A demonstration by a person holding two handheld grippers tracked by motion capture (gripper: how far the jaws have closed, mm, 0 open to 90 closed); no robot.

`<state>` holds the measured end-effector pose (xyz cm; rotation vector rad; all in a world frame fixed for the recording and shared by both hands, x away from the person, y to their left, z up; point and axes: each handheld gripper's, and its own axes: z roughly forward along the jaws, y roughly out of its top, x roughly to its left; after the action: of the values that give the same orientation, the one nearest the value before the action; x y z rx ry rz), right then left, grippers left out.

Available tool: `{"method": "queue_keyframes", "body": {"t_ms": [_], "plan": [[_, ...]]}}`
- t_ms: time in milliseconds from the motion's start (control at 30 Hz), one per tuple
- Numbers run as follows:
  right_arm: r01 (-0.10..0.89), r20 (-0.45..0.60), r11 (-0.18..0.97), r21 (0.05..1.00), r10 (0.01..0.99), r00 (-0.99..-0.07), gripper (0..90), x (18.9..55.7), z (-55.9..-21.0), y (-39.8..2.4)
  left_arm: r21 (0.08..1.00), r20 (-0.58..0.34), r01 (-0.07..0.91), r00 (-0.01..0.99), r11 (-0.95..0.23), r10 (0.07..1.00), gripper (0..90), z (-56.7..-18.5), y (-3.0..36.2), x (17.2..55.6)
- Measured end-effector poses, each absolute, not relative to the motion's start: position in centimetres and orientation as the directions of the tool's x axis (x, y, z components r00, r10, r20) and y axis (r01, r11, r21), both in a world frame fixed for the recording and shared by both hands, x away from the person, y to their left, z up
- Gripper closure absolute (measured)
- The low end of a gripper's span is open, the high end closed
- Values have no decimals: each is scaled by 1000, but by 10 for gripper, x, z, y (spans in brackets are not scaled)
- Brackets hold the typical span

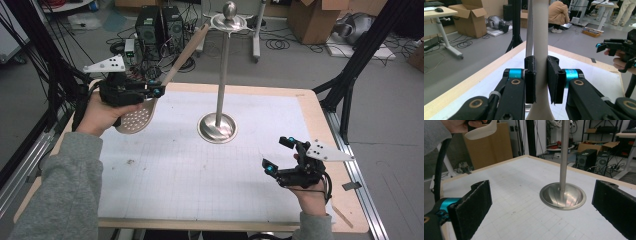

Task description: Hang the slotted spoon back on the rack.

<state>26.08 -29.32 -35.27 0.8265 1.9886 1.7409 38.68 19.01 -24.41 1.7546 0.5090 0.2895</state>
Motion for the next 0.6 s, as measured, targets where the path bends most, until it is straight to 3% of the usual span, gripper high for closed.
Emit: {"method": "queue_keyframes", "body": {"t_ms": [600], "plan": [[187, 101, 66, 980, 643, -759, 16, 260, -352, -294, 954, -50, 197, 848, -226, 528, 779, -252, 162, 391]]}}
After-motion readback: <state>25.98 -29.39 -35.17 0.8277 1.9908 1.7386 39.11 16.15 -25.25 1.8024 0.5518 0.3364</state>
